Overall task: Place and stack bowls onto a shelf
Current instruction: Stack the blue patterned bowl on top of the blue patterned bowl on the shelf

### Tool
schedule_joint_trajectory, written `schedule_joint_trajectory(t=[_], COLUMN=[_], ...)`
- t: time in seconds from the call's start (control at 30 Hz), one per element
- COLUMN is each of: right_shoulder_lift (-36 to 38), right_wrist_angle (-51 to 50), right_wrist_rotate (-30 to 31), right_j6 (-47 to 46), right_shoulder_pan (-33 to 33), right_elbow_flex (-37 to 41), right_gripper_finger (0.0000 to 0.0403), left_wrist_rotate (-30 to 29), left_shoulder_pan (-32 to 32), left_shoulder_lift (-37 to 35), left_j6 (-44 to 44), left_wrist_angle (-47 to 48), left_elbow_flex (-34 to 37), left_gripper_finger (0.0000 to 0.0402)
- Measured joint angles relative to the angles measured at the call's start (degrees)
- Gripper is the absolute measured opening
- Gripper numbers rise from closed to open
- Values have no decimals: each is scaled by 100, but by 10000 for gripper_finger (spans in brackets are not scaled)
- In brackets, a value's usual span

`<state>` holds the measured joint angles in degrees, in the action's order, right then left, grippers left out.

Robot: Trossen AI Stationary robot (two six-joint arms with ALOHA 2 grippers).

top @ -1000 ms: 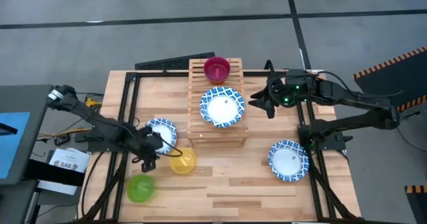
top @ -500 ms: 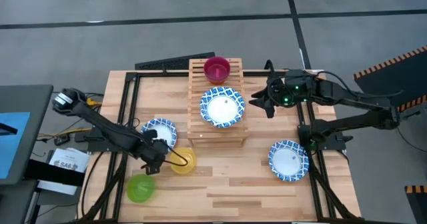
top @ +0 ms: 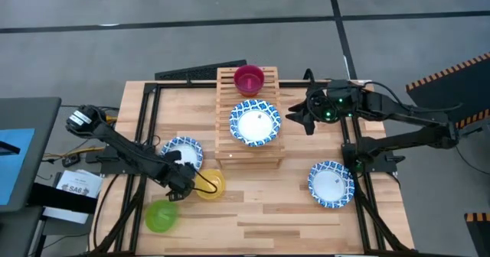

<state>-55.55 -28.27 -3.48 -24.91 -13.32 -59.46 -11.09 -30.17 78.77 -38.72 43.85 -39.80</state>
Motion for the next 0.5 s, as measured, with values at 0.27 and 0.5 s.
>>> schedule_joint_trajectory(t=[0.27,0.5], right_shoulder_lift=[0,0], right_wrist_angle=[2,4], right_wrist_rotate=[60,60], right_j6=[-11,-11], right_shoulder_pan=[0,0], right_elbow_flex=[0,0], right_gripper_finger=[207,207], left_wrist_rotate=[608,407], left_shoulder_pan=[66,128], left_shoulder_lift=[-440,-753], left_j6=[-144,-310], left_wrist_angle=[1159,2842], left_elbow_flex=[-938,-2910], left_gripper_finger=[3,1])
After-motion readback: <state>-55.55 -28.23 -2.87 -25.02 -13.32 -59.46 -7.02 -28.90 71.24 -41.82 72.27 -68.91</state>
